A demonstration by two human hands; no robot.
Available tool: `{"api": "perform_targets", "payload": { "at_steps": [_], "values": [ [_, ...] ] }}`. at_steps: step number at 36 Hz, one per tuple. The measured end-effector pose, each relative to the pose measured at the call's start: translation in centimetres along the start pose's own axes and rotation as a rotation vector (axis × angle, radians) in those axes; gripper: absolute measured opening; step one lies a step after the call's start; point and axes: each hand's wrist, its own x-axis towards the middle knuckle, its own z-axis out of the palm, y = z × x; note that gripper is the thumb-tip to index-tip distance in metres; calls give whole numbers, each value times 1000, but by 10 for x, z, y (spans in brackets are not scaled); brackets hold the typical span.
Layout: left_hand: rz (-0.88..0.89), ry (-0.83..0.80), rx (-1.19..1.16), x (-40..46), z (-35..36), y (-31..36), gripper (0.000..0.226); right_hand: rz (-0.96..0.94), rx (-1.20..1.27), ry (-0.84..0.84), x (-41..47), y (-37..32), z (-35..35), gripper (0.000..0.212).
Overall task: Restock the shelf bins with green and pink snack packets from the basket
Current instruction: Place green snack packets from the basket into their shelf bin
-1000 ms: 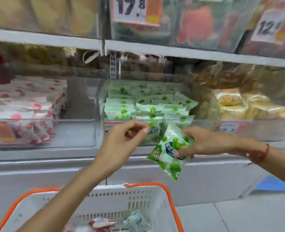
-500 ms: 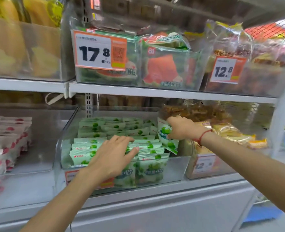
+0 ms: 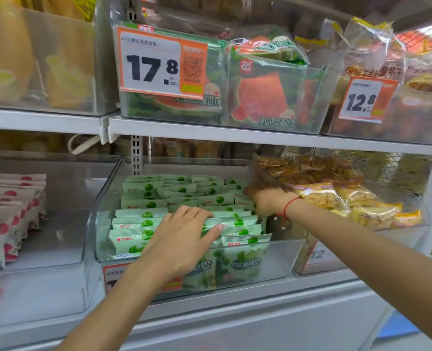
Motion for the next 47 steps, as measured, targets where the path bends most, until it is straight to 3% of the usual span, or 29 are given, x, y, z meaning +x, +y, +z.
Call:
{"api": "perform_targets", "payload": {
  "at_steps": [5, 7, 9, 11, 15, 19, 23, 25, 32, 35, 38, 43, 47],
  "values": [
    [12, 6, 5, 0, 2, -1, 57, -66, 47, 5, 11, -3, -11, 71],
    [14, 8, 13, 1, 2, -1, 57, -98, 3, 29, 18, -1, -7, 58],
    [11, 5, 21, 1, 2, -1, 57, -199, -225, 118, 21, 0, 1, 45],
    [9, 5, 27, 1, 2, 0, 57, -210, -235, 153, 22, 0, 5, 47],
    [0, 18, 23, -1, 2, 1, 56, -156, -240, 227, 17, 2, 4, 70],
    [-10, 50, 0, 3, 2, 1, 54, -140, 31, 95, -2, 13, -11, 97],
    [-15, 101, 2, 1, 3, 0, 52, -147, -80, 255, -26, 18, -17, 62],
    [10, 183, 28, -2, 3, 3, 50, -168, -73, 358, -39, 21, -10, 58],
    [147, 503, -28, -19, 4, 2, 29, -255, 325, 606, -104, 2, 3, 26],
    [134, 606, -97, -50, 6, 4, 20, -322, 569, 505, -134, -23, 11, 15],
    [45, 600, -231, -91, 23, 2, 12, -412, 628, 336, -145, -54, 36, 13],
    [-315, 202, -296, -153, 73, -15, 18, -509, 566, -45, -141, -104, 100, 14],
    [-476, -140, -273, -200, 121, -40, 27, -554, 474, -357, -140, -147, 167, 24]
  ]
}}
